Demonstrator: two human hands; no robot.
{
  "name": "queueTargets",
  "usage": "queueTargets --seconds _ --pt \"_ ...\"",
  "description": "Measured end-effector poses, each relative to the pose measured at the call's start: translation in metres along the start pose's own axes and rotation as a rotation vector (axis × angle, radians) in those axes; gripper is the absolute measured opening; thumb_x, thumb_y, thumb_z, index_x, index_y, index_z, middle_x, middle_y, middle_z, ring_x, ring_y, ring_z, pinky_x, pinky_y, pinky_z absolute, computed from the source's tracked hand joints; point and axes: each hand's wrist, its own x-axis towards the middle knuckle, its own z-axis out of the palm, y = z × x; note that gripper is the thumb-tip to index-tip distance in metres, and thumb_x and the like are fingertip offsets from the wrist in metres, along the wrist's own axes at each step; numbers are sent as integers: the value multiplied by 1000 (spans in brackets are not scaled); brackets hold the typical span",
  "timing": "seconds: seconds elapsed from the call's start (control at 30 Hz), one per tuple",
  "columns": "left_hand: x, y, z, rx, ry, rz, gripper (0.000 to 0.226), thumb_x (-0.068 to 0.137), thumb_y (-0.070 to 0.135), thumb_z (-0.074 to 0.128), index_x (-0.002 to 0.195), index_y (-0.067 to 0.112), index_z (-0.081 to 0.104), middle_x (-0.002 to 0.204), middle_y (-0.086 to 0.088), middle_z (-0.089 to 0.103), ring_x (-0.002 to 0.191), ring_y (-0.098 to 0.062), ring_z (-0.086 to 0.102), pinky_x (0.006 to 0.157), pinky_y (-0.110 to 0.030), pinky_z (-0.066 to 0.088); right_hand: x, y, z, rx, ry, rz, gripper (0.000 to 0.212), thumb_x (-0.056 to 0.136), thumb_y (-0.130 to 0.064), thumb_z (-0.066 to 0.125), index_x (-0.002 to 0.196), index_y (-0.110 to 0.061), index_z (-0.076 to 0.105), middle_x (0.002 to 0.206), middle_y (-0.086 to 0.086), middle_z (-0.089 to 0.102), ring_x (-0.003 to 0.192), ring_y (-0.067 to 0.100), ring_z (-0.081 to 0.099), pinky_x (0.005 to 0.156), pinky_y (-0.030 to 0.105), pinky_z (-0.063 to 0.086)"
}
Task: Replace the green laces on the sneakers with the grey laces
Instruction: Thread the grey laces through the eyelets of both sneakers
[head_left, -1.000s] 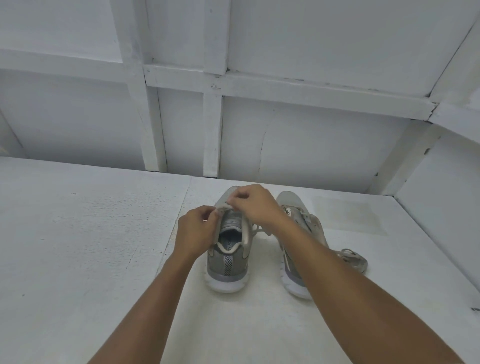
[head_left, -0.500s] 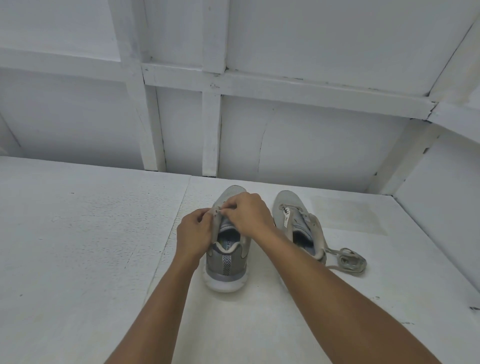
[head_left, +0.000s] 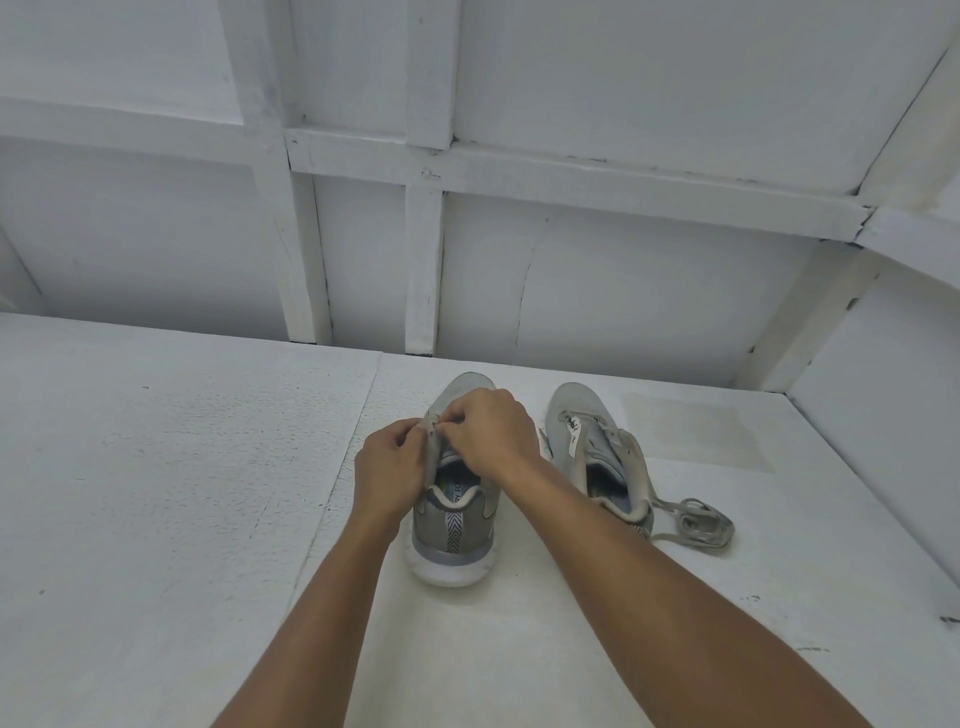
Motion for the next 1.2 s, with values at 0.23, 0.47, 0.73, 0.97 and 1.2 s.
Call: queueTargets --seconds 0.23,0.47,0.73,0.97,1.2 --pt "1 -2 0 -6 2 16 30 95 24 47 79 29 71 83 -3 72 89 -26 66 82 -50 54 -1 -3 -1 -43 -60 -24 25 86 -28 54 98 -28 76 96 0 73 92 25 63 70 28 47" --pt "-1 -1 0 -22 3 31 31 96 25 47 76 36 69 81 2 72 87 -22 66 80 -48 53 0 1 1 -59 -23 -64 16 90 -21 52 99 -26 65 104 1 67 94 26 57 68 29 37" --pt "0 -2 1 -39 -9 5 28 95 24 47 79 32 69 84 0 72 88 -24 66 82 -48 54 3 1 4 -42 -20 -71 13 90 -23 55 94 -29 66 101 -1 69 94 25 59 68 28 39" --pt "20 -3 -7 -203 -167 -148 26 95 25 48 92 14 71 92 -5 74 94 -28 69 88 -49 56 0 0 4 -75 9 -124 10 92 -19 55 101 -22 59 98 2 67 89 26 56 70 34 44" --pt "37 0 -12 -385 -88 -103 12 101 9 42 100 5 53 101 -9 63 93 -24 65 76 -33 53 -4 13 -3 -216 104 -206 28 86 -10 54 112 -21 52 108 0 62 100 28 51 82 40 40"
